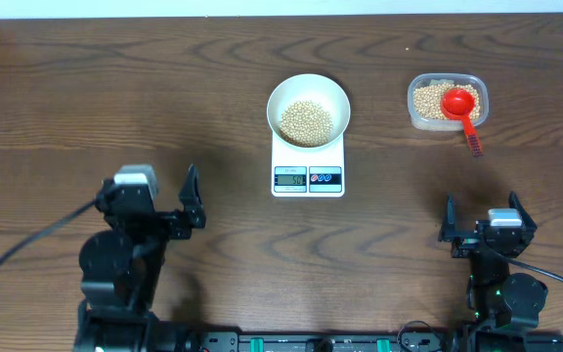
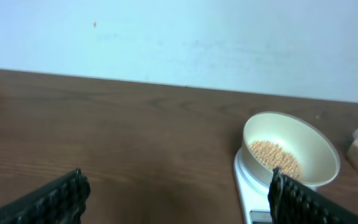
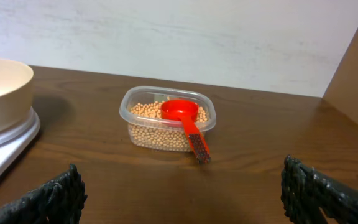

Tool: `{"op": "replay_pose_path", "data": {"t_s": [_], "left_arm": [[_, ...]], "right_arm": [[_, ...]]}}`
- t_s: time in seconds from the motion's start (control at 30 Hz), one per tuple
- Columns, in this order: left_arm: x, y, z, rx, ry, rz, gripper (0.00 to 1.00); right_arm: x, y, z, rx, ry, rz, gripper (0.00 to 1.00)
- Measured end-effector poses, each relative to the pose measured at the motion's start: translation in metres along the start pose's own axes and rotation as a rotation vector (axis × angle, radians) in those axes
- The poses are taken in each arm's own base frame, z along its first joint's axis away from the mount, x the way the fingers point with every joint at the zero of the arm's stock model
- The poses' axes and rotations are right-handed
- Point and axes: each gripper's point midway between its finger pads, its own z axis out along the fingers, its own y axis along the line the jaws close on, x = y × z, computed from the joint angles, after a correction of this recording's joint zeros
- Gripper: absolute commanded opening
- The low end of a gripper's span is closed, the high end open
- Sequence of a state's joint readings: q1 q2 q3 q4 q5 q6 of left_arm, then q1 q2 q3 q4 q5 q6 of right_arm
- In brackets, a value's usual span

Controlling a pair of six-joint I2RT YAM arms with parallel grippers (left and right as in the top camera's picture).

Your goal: Scoop item into bowl and weigh 50g on scale

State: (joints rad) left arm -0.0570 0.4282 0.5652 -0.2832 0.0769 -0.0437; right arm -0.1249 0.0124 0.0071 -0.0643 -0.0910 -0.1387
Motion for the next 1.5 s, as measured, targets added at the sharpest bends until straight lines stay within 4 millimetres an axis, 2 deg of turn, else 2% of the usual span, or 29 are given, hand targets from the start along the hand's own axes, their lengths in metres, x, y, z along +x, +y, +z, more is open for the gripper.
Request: {"op": "replay_pose_path", "data": {"t_s": [0.23, 0.47, 0.67, 0.87, 0.97, 1.5], "left_arm": [[0.038, 0.005, 0.006, 0.007, -0.091, 0.085, 0.94], [0.079, 0.013, 0.011, -0.012, -0.089, 0.151, 0.94], [0.102, 0.020, 0.015, -0.031, -0.079, 0.161, 0.94], [0.109, 0.023, 0.017, -0.039, -0.087, 0.170, 0.95], [0.103, 0.023, 0.015, -0.042, -0.125, 0.171, 0.95], [0.104, 0.024, 0.015, -0.049, -0.123, 0.169, 0.95]], "right_arm": [[0.000, 0.000, 0.000, 0.002, 0.000, 0.000, 0.99], [0.000, 0.000, 0.000, 0.002, 0.000, 0.000, 0.99], [0.000, 0.000, 0.000, 0.002, 0.000, 0.000, 0.99], [0.000, 0.000, 0.000, 0.002, 0.000, 0.000, 0.99], [0.000, 0.000, 0.000, 0.002, 0.000, 0.000, 0.99], [0.000, 0.000, 0.000, 0.002, 0.000, 0.000, 0.99]]}}
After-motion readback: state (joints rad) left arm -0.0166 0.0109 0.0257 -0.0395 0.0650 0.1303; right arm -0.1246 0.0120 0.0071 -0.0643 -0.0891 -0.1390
